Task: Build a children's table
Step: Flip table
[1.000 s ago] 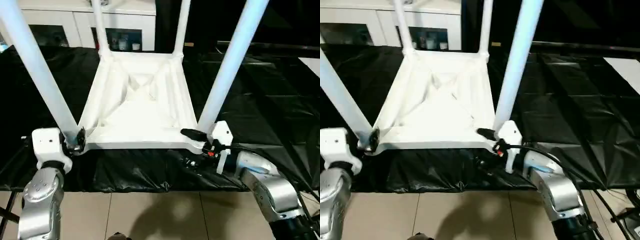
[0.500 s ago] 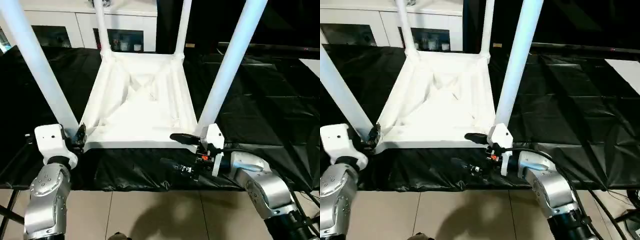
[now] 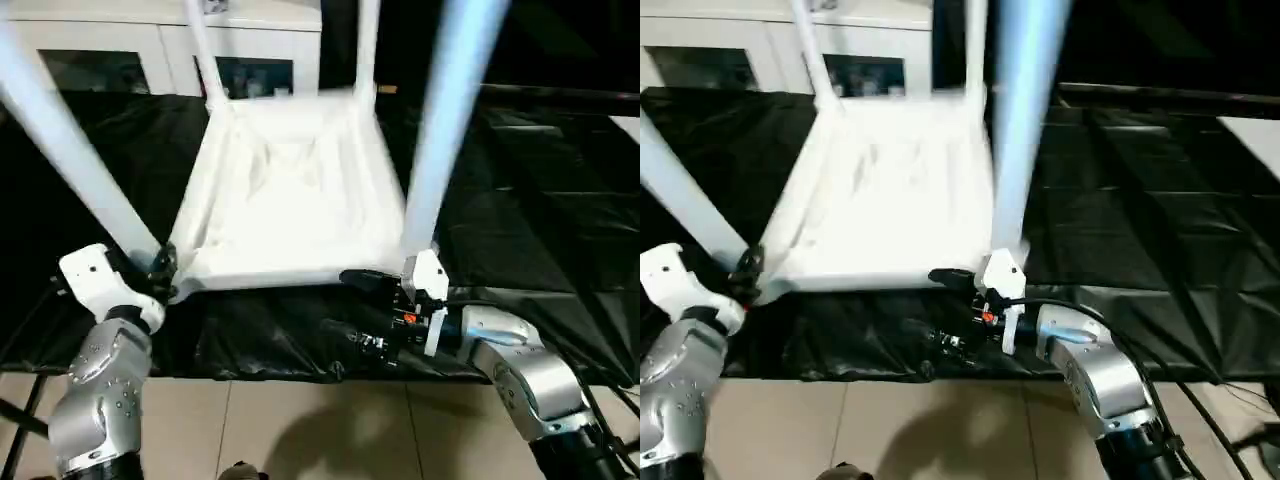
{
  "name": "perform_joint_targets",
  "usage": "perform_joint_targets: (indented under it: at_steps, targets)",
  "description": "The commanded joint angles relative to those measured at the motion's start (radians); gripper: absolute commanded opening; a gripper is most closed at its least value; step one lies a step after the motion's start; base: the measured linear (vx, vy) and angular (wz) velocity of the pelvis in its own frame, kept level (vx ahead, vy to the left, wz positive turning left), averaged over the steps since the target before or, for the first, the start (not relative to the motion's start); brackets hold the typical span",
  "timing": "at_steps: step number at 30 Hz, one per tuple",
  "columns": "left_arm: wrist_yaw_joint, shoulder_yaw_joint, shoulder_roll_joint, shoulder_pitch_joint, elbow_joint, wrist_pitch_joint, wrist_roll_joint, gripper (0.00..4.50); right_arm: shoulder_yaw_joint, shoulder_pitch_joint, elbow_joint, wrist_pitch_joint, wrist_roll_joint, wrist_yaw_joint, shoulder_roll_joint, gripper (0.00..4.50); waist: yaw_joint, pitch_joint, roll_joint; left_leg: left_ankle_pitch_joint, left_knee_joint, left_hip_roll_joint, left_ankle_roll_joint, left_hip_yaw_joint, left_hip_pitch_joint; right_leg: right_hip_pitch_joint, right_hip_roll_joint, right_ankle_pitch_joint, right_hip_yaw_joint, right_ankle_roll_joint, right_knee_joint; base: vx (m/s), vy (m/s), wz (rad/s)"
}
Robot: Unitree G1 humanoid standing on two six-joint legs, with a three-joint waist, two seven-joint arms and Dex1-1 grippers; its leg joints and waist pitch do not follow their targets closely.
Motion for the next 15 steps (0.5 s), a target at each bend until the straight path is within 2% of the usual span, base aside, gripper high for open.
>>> perform_joint_targets:
  at_steps: [1,2,5,7,8,10,15]
  targets:
    - [-0.01,-0.031,-0.03,-0.026,-0.025,0.046,-0.073,2.34,-0.01,0.009,-0.006,0.032,-0.004,-0.037,0.003,4.5,-0.003,-0.057,-0.004,-0.113,-0.069,0.026,0.023,-0.008,0.022,0.021,-0.063,0.124,0.037,-0.2,-0.075,0.0,0.0,0.0]
    - [-0.015,-0.04,-0.029,-0.026,-0.029,0.053,-0.067,2.32,-0.014,0.007,0.004,0.031,-0.01,-0.052,0.009,4.5,-0.002,-0.057,-0.007,-0.112,-0.069,0.026,0.023,-0.008,0.022,0.021,-0.063,0.124,0.038,-0.194,-0.076,0.0,0.0,0.0]
    - [-0.03,-0.072,-0.023,-0.021,-0.045,0.078,-0.037,2.3,-0.034,-0.006,0.059,-0.003,-0.044,-0.128,0.042,4.5,-0.004,-0.057,-0.006,-0.118,-0.07,0.026,0.016,-0.008,0.022,0.019,-0.064,0.104,0.038,-0.184,-0.078,0.0,0.0,0.0]
    - [-0.017,-0.08,-0.028,-0.027,-0.052,0.087,-0.036,2.29,-0.084,-0.037,0.136,-0.003,-0.048,-0.244,0.101,4.5,-0.007,-0.056,-0.015,-0.113,-0.072,0.024,0.012,-0.006,0.021,0.019,-0.064,0.09,0.038,-0.184,-0.079,0.0,0.0,0.0]
    - [-0.009,-0.082,-0.033,-0.032,-0.049,0.083,-0.033,2.29,-0.107,-0.05,0.171,-0.006,-0.037,-0.279,0.128,4.5,-0.007,-0.058,-0.011,-0.1,-0.071,0.023,0.013,-0.007,0.021,0.02,-0.065,0.099,0.038,-0.188,-0.076,0.0,0.0,0.0]
    - [0.01,-0.087,-0.038,-0.044,-0.048,0.086,-0.04,2.29,-0.134,-0.062,0.206,-0.004,0.006,-0.295,0.17,4.5,-0.007,-0.058,-0.012,-0.101,-0.071,0.023,0.015,-0.006,0.021,0.02,-0.064,0.103,0.037,-0.19,-0.076,0.0,0.0,0.0]
    - [0.033,-0.099,-0.052,-0.056,-0.054,0.093,-0.045,2.29,-0.142,-0.09,0.277,-0.005,0.043,-0.296,0.22,4.5,-0.005,-0.06,-0.006,-0.088,-0.07,0.025,0.017,-0.006,0.02,0.021,-0.063,0.153,0.036,-0.185,-0.072,0.0,0.0,0.0]
